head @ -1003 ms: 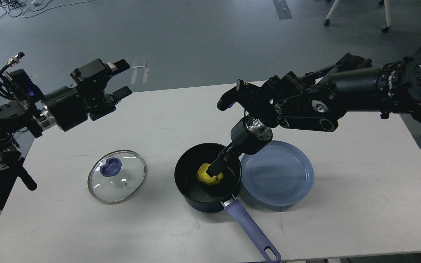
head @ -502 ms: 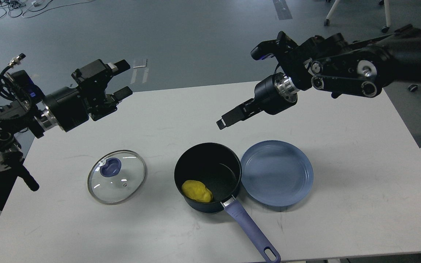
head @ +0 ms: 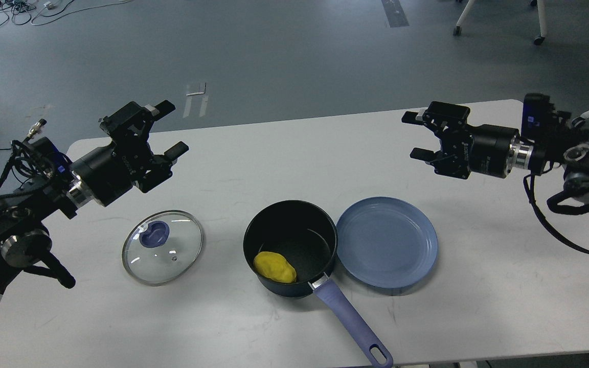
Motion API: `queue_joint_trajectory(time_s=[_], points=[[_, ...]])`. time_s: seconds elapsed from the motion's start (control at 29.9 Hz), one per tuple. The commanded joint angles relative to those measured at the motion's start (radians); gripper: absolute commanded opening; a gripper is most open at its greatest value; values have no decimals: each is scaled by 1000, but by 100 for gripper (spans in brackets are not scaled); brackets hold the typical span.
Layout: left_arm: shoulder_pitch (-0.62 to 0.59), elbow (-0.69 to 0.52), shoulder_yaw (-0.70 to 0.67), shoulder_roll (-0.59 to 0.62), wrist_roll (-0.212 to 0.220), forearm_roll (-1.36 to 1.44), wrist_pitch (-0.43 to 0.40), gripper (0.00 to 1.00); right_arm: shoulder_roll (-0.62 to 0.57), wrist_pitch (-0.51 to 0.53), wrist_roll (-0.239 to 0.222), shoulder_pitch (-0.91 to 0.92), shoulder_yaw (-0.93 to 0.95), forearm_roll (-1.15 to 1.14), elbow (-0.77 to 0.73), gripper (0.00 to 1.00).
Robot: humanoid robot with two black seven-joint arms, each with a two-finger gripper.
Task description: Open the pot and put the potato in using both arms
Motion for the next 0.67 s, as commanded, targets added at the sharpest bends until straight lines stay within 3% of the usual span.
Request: queue_joint_trajectory(time_s=[0.0,0.23,0.64], points=[[40,27,0,-16,0,-54,-2,98,-3,0,0,-146,139,85,-10,96],[102,91,0,-52,0,-138,-13,98,-1,0,0,-296,235,226,-14,96],[122,142,-2,-67,0,-243,-23,98,12,0,0,-326,233,240,-50,100]])
